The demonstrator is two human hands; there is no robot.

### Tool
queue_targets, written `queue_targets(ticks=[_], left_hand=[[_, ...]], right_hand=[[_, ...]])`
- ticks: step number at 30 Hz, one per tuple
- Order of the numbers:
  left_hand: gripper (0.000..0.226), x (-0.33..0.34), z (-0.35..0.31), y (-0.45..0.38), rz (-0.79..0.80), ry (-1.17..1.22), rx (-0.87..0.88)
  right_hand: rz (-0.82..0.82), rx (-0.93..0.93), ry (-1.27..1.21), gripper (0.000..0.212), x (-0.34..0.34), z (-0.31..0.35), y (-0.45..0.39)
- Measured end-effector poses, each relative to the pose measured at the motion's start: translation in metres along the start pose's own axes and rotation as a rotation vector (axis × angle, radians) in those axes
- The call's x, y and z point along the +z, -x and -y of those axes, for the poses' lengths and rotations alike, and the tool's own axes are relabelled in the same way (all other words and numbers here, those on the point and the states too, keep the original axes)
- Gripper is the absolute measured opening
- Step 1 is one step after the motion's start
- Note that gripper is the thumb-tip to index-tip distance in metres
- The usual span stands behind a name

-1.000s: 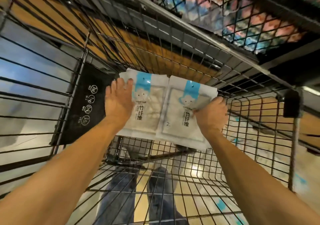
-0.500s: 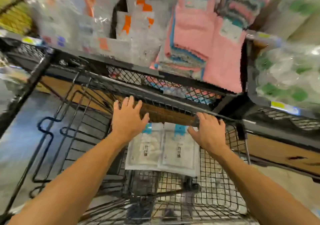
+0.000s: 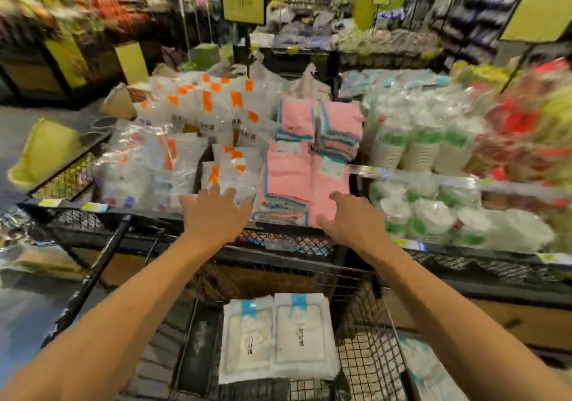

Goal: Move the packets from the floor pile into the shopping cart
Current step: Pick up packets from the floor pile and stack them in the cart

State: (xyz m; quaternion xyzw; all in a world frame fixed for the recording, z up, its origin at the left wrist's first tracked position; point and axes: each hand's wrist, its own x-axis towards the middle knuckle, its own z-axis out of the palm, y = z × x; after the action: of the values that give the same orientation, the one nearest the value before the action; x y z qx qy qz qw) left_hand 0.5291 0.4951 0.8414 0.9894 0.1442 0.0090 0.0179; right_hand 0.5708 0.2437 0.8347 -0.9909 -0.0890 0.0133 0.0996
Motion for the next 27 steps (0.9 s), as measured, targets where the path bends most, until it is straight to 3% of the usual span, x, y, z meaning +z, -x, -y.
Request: queue_targets(ticks=[6,12,27], left_hand=[[0.065,-0.038,-0.028,0.010,-0.067,0.032,0.191],[0.060,-0.037,-0.066,0.050,-0.041,0.107,0.492],[0.065,-0.008,-0.194,0.255,0.135,0.111,1.142]], right_hand=[[-0.150,0.140,0.062,0.051,-0.051,-0.017,0.060],[-0.227,0.415,0.035,0.055,-0.066,-0.036,0.165],[-0.332,1.122,0.002,0.057,-0.045,-0.083,0.491]])
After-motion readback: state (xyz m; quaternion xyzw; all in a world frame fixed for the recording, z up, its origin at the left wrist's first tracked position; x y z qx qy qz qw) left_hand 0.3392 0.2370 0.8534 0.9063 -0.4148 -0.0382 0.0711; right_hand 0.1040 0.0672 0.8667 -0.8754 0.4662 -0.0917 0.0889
